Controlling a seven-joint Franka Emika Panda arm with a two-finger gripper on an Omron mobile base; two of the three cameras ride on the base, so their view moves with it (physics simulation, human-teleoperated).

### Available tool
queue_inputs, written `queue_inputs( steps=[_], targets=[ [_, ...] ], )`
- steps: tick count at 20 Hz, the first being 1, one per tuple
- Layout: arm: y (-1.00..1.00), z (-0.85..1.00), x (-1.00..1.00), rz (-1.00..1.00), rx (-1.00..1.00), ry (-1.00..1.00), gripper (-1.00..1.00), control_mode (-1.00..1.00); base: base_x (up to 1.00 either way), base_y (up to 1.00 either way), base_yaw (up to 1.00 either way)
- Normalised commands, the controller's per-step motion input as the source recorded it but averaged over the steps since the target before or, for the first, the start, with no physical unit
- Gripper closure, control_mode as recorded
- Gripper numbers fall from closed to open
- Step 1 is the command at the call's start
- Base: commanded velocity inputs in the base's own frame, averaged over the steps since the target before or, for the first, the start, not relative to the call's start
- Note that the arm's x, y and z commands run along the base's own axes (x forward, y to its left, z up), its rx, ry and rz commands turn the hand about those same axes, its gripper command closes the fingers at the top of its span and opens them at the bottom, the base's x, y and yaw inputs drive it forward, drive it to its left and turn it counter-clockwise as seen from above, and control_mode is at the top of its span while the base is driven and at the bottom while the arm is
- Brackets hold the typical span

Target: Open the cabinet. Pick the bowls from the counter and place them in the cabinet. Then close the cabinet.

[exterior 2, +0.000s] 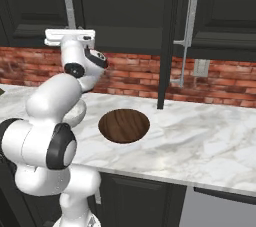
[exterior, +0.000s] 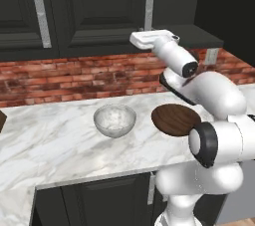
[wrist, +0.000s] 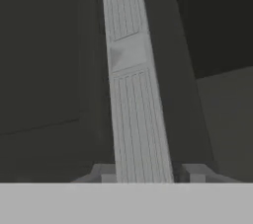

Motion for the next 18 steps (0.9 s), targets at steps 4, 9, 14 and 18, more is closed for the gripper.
queue_inputs(
  steps=[4, 9, 14, 18],
  targets=[
    [1.0, -0.02, 0.1, 0.27, -0.32, 0.05, 1.0, -1.0, 0.0, 0.0, 0.0],
    [1.0, 0.37, -0.49, 0.08, -0.39, -0.06, 1.0, -1.0, 0.0, 0.0, 0.0],
    [1.0, 0.33, -0.85, 0.0, -0.23, -0.01, 1.0, -1.0, 0.0, 0.0, 0.0],
    [1.0, 0.15, -1.0, -0.02, -0.07, 0.04, 1.0, -1.0, 0.0, 0.0, 0.0]
  ],
)
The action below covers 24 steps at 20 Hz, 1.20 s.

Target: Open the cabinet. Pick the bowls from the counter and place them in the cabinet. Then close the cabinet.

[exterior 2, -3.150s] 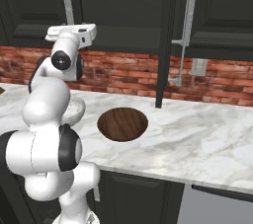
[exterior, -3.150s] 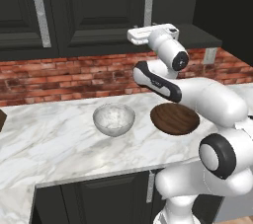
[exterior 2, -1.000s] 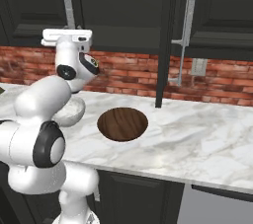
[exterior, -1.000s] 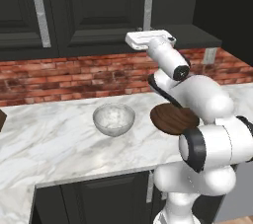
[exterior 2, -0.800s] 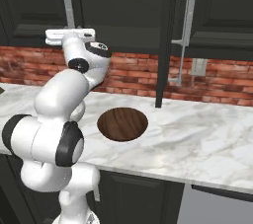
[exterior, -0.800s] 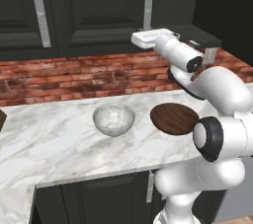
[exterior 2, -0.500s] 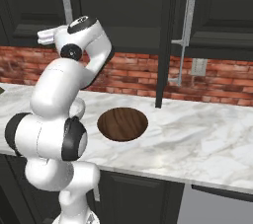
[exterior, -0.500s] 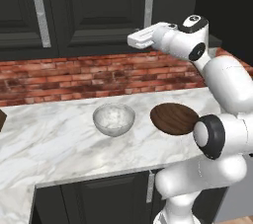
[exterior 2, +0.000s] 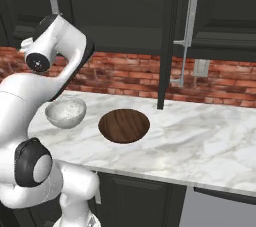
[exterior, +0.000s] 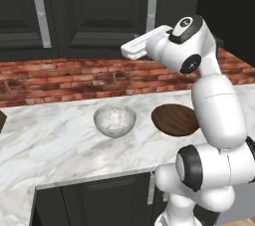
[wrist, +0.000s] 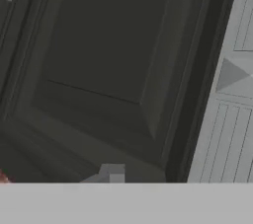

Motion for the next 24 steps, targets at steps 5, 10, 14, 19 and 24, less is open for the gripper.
queue_inputs(
  steps=[5, 10, 14, 19, 24],
  targets=[
    [1.0, 0.01, -1.0, -0.16, -0.04, 0.05, 1.0, -1.0, 0.0, 0.0, 0.0],
    [1.0, 0.28, -1.0, -0.17, 0.0, 0.15, 1.0, -1.0, 0.0, 0.0, 0.0],
    [1.0, 0.32, -1.0, -0.19, 0.0, 0.1, 1.0, -1.0, 0.0, 0.0, 0.0],
    [1.0, 0.28, -1.0, -0.24, 0.0, 0.03, 1.0, -1.0, 0.0, 0.0, 0.0],
    [0.95, 0.36, -1.0, -0.24, 0.03, 0.09, 1.0, -1.0, 0.0, 0.0, 0.0]
  ],
)
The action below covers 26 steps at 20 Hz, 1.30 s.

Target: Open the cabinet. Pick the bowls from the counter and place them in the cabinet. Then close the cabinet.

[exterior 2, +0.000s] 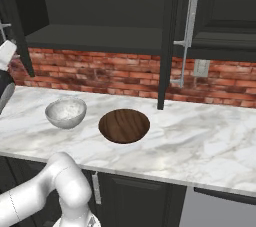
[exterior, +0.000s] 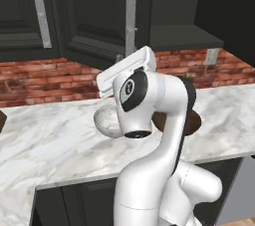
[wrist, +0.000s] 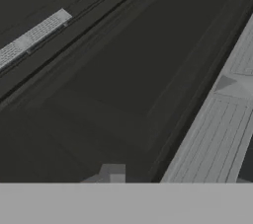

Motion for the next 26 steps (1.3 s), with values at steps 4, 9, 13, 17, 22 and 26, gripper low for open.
queue_inputs(
  steps=[4, 9, 13, 17, 22, 26],
  targets=[
    [0.91, 0.41, -1.0, -0.24, 0.04, 0.18, 1.0, -1.0, 0.0, 0.0, 0.0],
    [0.71, 0.39, -1.0, -0.22, 0.09, 0.2, -1.0, -1.0, 0.0, 0.0, 0.0],
    [-0.18, 0.49, -1.0, -0.22, 0.23, 0.05, -1.0, -1.0, 0.0, 0.0, 0.0],
    [-0.18, 0.45, -1.0, -0.17, 0.31, 0.0, -1.0, -1.0, 0.0, 0.0, 0.0],
    [-0.03, 0.45, -1.0, -0.05, 0.38, -0.05, -1.0, -1.0, 0.0, 0.0, 0.0],
    [-0.42, 0.55, -1.0, -0.1, 0.43, -0.14, -1.0, -1.0, 0.0, 0.0, 0.0]
  ],
)
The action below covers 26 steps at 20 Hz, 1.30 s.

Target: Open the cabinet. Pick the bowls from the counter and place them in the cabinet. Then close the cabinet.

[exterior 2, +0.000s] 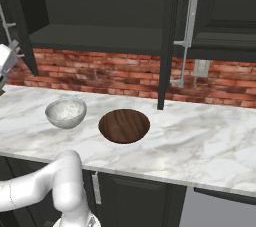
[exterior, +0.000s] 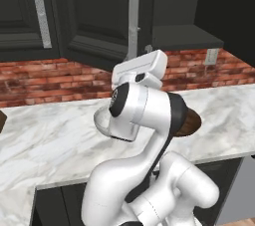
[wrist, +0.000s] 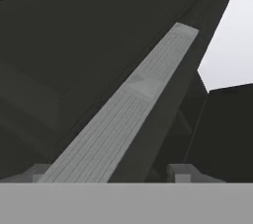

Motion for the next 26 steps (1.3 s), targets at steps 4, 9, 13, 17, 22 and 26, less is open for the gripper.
queue_inputs(
  steps=[4, 9, 13, 17, 22, 26],
  targets=[
    [-0.31, 0.86, -1.0, -0.02, 0.41, -0.21, -1.0, -1.0, 0.0, 0.0, 0.0],
    [-0.19, 1.0, -1.0, 0.06, 0.22, -0.49, -1.0, -1.0, 0.0, 0.0, 0.0],
    [-0.33, 1.0, -1.0, 0.06, 0.21, -0.51, -1.0, -1.0, 0.0, 0.0, 0.0],
    [-0.08, 1.0, -1.0, 0.03, 0.3, -0.32, -1.0, -1.0, 0.0, 0.0, 0.0],
    [0.97, 1.0, -1.0, 0.17, 0.01, -0.13, -1.0, -1.0, 0.0, 0.0, 0.0],
    [1.0, 1.0, -0.97, 0.17, -0.1, -0.02, -1.0, -1.0, 0.0, 0.0, 0.0]
  ],
)
